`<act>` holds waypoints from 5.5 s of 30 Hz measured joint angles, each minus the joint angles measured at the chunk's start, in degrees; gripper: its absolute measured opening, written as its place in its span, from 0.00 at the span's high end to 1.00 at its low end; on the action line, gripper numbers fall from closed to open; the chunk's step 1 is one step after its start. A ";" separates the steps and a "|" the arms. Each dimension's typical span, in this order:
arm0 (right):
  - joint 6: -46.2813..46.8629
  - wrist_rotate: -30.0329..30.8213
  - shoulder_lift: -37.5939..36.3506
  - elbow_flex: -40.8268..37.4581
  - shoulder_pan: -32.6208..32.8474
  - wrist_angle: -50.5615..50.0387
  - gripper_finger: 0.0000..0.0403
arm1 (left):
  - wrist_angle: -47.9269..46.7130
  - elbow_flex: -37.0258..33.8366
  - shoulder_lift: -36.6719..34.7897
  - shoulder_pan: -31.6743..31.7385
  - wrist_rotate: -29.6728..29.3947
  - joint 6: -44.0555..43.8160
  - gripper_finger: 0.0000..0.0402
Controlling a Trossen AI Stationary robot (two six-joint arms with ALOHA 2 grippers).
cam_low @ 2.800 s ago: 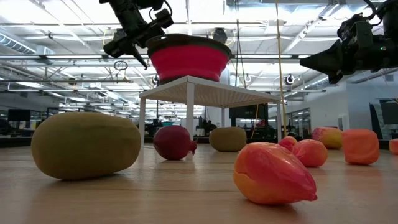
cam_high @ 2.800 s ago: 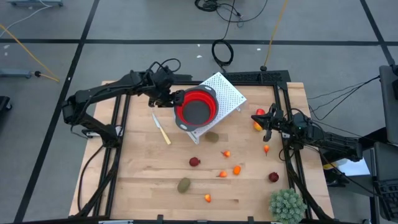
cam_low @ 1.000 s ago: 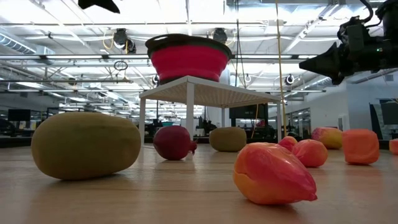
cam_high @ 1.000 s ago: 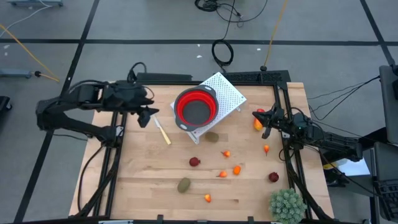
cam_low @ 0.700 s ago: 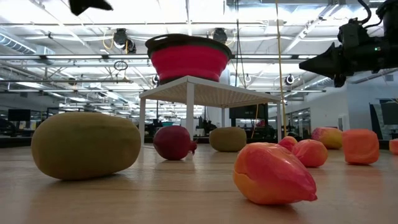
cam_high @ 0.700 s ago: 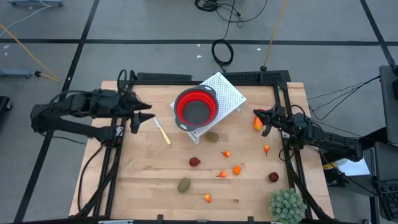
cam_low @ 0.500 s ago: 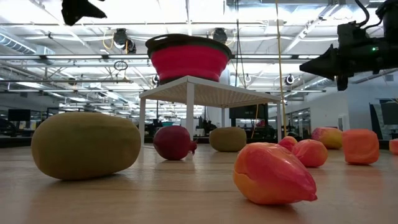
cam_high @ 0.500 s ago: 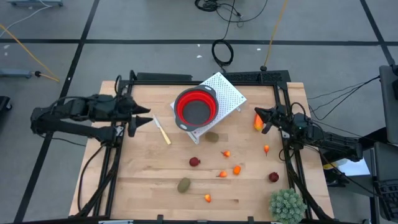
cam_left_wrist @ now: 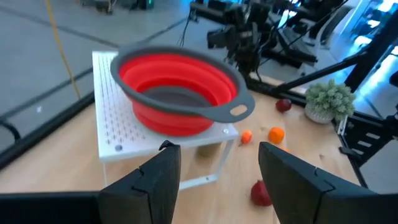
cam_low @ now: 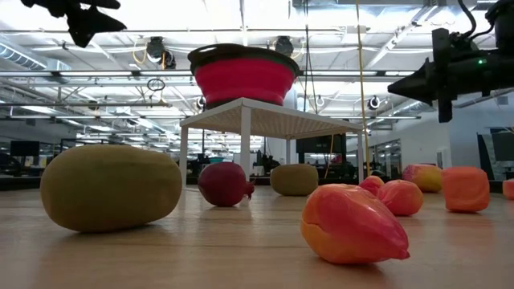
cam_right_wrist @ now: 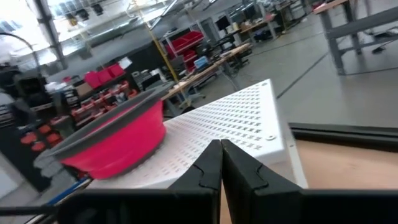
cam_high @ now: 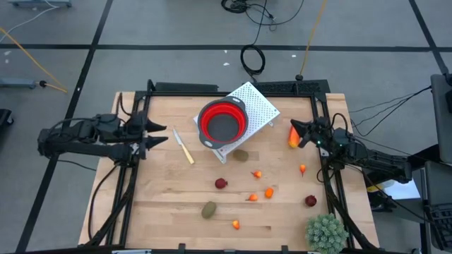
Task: Pick & Place Fruit
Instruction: Put the mango into the red strainer bowl on the shelf
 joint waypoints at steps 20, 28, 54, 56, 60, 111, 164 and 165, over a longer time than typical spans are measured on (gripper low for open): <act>1.28 -4.34 0.00 0.00 0.02 4.28 1.00 | 11.04 -11.96 -7.92 0.04 5.10 4.62 0.47; 1.10 -4.22 0.00 0.00 0.00 4.29 1.00 | 17.22 -19.03 -10.87 0.04 6.10 3.30 0.47; -0.25 -2.59 0.00 0.00 -0.02 2.68 0.86 | 24.64 -25.27 -11.98 0.04 5.77 6.32 0.47; -0.25 -2.60 0.00 0.00 -0.02 3.62 0.84 | 24.64 -25.27 -11.98 0.04 5.74 6.36 0.47; 0.18 -2.60 0.00 0.00 -0.02 4.75 0.80 | 24.64 -25.27 -11.98 0.04 4.15 7.43 0.47; 16.58 -4.35 54.62 55.39 0.00 -66.25 0.99 | 31.79 -32.33 -11.94 0.02 4.41 4.03 0.47; 25.07 -15.50 54.84 47.71 -6.88 -69.39 0.32 | 31.92 -32.33 -11.94 0.03 4.43 0.81 0.47; 25.04 -14.45 54.84 47.71 -6.86 -69.41 0.30 | 31.92 -32.33 -11.95 0.02 4.43 0.81 0.47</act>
